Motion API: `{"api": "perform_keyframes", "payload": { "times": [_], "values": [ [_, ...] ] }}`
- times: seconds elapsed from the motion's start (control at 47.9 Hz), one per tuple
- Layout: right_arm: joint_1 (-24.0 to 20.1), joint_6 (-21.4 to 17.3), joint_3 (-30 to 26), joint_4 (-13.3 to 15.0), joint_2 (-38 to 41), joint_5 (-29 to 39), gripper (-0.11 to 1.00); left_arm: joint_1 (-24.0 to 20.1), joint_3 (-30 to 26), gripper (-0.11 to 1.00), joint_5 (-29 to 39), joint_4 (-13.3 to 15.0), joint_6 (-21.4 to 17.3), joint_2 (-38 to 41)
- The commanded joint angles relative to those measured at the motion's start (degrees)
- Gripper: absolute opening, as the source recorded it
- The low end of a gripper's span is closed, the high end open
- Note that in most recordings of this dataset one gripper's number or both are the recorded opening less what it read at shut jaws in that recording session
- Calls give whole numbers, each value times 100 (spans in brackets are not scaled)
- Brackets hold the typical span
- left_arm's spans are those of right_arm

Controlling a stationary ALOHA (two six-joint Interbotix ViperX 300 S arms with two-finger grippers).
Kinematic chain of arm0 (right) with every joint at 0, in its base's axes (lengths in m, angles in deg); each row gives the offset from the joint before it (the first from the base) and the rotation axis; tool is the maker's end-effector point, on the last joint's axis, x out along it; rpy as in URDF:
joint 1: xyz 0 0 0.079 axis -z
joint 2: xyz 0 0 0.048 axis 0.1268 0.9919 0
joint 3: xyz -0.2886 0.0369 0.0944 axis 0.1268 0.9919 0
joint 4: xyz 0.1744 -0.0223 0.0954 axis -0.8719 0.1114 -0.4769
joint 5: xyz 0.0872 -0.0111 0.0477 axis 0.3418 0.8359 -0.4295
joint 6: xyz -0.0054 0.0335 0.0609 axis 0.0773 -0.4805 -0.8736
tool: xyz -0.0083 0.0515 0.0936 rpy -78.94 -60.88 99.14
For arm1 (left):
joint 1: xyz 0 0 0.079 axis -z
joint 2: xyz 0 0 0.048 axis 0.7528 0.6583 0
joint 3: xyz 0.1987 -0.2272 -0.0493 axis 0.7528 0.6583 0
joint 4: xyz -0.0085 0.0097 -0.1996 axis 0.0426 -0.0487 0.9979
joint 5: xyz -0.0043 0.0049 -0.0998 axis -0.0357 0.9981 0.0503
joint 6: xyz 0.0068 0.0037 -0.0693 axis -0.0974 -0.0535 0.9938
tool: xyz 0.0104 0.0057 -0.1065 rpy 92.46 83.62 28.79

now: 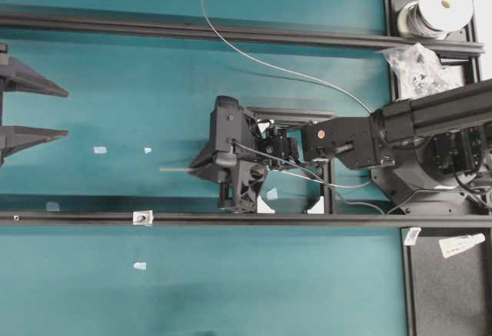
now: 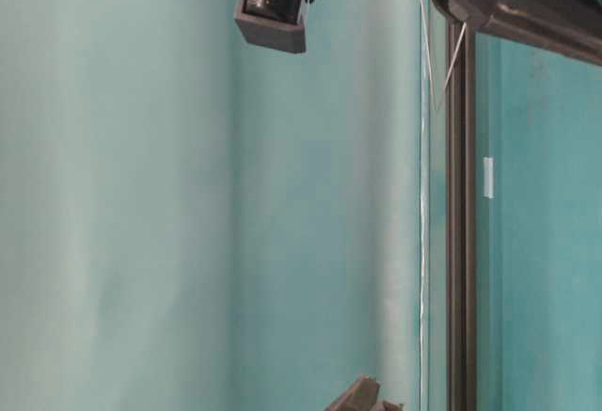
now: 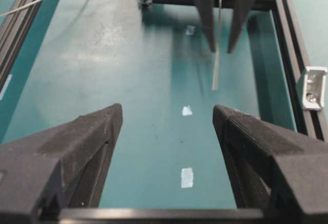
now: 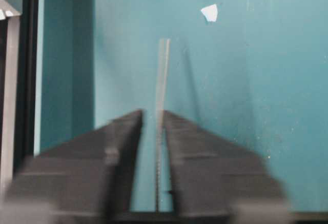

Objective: Insert the wire through the hole in the metal fitting.
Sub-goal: 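Lower the right gripper around the wire end and close on it, then lift the wire with the right gripper and carry it toward the lower rail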

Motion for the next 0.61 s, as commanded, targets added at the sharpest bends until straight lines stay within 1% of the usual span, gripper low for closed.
{"api": "perform_keyframes", "payload": {
  "times": [0.0,0.063,0.104,0.584],
  "values": [
    [-9,9,-53,-9,-62,-114,11,-18,-44,95,-26,0,0,-26],
    [-9,9,-35,-9,-62,-193,2,-18,-44,95,-26,0,0,-26],
    [-9,9,-26,-9,-62,-255,0,-9,-44,95,-26,0,0,-35],
    [-9,53,9,0,-97,-246,0,-18,-35,95,0,0,0,-35]
  ]
}}
